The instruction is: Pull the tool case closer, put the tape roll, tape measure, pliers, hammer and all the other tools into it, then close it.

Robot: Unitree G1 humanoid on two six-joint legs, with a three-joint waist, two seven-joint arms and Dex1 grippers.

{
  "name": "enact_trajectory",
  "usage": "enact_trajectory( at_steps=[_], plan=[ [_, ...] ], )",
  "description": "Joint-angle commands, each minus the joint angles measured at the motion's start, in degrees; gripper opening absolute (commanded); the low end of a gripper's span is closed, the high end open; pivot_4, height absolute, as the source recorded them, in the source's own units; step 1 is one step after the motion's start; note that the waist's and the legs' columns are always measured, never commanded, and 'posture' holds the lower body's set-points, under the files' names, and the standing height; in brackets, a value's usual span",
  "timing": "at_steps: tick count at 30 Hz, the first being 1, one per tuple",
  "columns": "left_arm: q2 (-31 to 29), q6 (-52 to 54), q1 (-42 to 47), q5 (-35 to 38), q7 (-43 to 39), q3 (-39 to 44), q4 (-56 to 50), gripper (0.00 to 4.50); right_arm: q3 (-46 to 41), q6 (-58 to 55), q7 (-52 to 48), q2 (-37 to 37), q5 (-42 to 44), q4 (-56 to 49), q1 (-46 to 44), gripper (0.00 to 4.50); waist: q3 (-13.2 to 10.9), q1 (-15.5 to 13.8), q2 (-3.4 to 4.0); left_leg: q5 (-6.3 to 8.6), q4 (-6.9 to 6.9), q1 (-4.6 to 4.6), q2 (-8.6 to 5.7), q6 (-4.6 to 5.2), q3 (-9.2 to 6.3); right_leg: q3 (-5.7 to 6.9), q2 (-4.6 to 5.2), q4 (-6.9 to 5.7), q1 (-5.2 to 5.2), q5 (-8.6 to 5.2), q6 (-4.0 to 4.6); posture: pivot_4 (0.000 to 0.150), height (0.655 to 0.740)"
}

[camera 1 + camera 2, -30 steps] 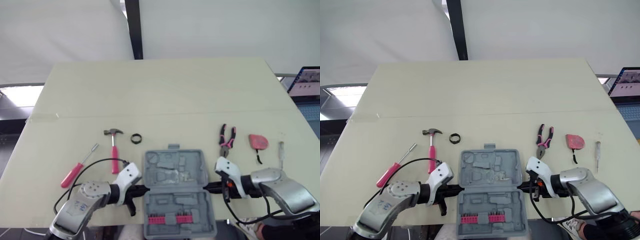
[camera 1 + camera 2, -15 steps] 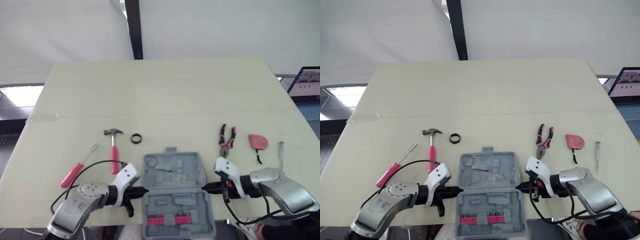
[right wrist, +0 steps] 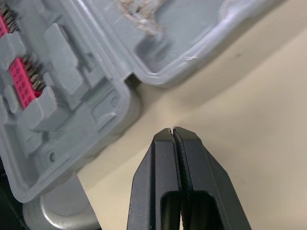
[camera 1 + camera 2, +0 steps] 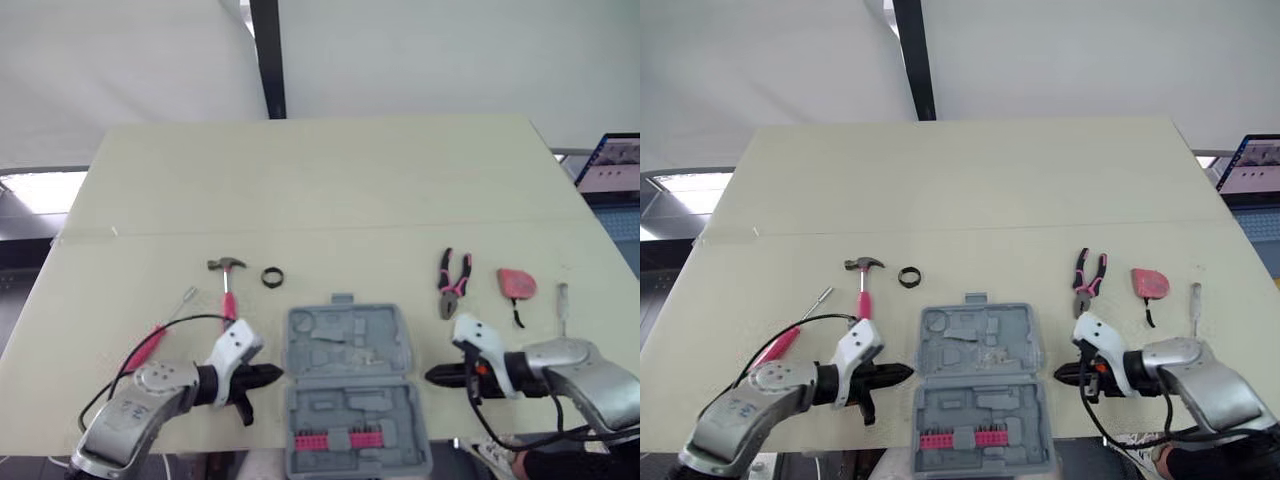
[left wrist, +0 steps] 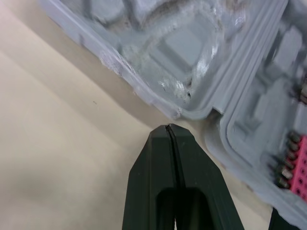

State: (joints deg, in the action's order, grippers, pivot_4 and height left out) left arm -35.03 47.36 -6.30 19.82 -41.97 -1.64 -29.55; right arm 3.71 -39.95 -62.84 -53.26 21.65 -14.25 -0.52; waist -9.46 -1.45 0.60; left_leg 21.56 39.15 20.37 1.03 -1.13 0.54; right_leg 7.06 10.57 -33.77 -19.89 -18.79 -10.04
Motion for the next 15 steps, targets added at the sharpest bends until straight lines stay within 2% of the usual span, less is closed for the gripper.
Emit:
enact_trajectory(
  at_steps=[1, 5, 8, 11, 15],
  plan=[
    [0.7, -1.5, -4.0, 8.1, -2.1, 9.8, -6.7, 0.0, -6.8, -0.8, 0.8, -0.7, 3.4, -3.3, 2.6, 0.09, 0.0, 0.0, 0.0, 0.0, -0.01, 0.0, 0.01, 0.0, 0.0, 0.0, 0.0, 0.0, 0.0, 0.0, 0.0, 0.15, 0.74],
    [3.8, -5.2, -9.3, 14.1, -1.1, 20.5, -11.1, 0.0, -13.9, -2.7, 0.7, -1.0, 7.2, -6.3, 6.2, 0.09, 0.0, -0.1, 0.0, 0.0, -0.01, -0.05, 0.02, 0.0, -0.01, 0.01, 0.0, 0.07, 0.12, 0.0, 0.0, 0.15, 0.74],
    [5.3, -8.9, -16.1, 14.1, -0.7, 24.9, -14.2, 0.0, -18.8, -5.2, 0.4, -1.3, 10.3, -7.4, 8.4, 0.86, 0.0, 0.0, 0.0, 0.01, -0.04, -0.09, 0.02, 0.0, -0.01, 0.02, -0.01, 0.14, 0.2, 0.0, 0.0, 0.15, 0.74],
    [7.0, -13.0, -22.4, 13.8, -1.0, 27.2, -16.2, 0.86, -22.6, -5.5, -0.6, -1.3, 12.6, -7.7, 10.6, 2.33, 0.0, -0.2, -0.05, 0.02, -0.04, -0.09, 0.02, 0.03, -0.01, 0.03, -0.01, 0.19, 0.24, 0.0, 0.0, 0.15, 0.74],
    [8.5, -19.8, -30.0, 10.8, -1.9, 27.7, -16.1, 2.85, -26.5, -3.4, -4.0, -1.7, 14.6, -6.6, 14.0, 4.36, 0.0, -0.5, -0.07, 0.05, -0.02, -0.1, 0.01, 0.06, 0.0, 0.02, -0.01, 0.29, 0.31, 0.0, 0.01, 0.15, 0.74]
  ],
)
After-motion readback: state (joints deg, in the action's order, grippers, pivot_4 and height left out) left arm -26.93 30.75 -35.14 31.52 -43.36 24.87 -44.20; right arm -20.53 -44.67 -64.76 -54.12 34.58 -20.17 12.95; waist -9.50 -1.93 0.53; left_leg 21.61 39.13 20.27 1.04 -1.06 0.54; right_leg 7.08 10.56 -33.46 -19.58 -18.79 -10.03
